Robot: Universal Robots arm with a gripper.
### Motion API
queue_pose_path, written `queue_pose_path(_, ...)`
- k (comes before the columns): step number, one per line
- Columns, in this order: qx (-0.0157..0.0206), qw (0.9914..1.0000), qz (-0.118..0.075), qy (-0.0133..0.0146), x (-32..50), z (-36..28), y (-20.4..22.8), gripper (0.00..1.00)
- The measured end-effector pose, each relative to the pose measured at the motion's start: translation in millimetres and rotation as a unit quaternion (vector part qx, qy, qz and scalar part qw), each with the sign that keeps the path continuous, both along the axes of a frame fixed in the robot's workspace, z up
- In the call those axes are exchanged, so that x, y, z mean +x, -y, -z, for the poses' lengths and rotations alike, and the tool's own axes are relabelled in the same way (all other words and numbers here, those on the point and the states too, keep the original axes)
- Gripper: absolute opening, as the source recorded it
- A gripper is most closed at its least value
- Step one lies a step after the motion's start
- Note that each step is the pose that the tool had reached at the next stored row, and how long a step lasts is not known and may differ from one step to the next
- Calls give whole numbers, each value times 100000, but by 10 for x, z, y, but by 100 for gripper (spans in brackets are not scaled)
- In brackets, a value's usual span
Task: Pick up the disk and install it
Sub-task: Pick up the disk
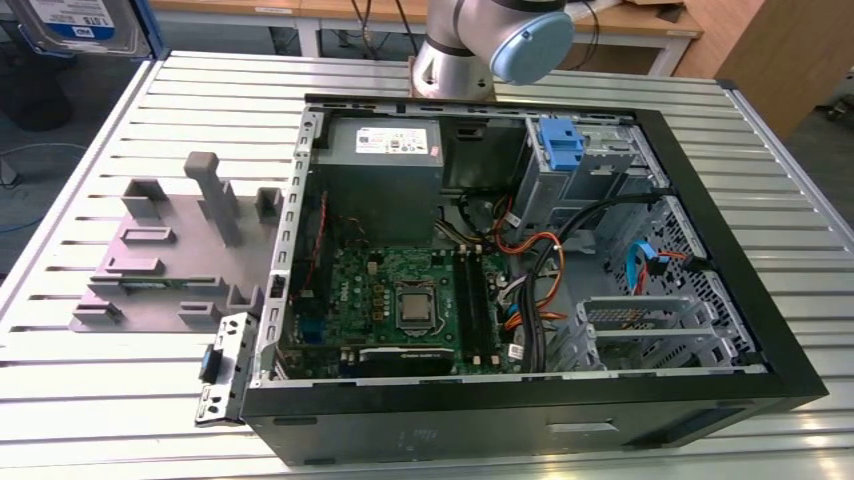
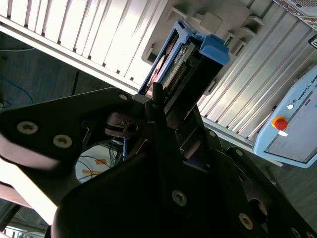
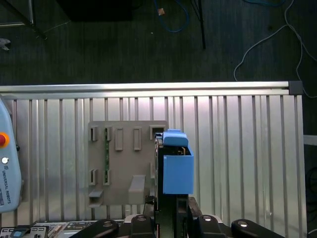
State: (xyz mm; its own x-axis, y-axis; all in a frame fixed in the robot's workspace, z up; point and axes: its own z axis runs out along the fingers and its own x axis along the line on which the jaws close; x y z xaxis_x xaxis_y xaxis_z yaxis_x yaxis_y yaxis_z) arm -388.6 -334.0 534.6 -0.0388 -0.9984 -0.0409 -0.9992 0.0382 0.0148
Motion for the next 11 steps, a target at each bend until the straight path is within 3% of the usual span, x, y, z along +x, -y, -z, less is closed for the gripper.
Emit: queue_pose_path(11,4,100000,2,3,0,-9,0,35)
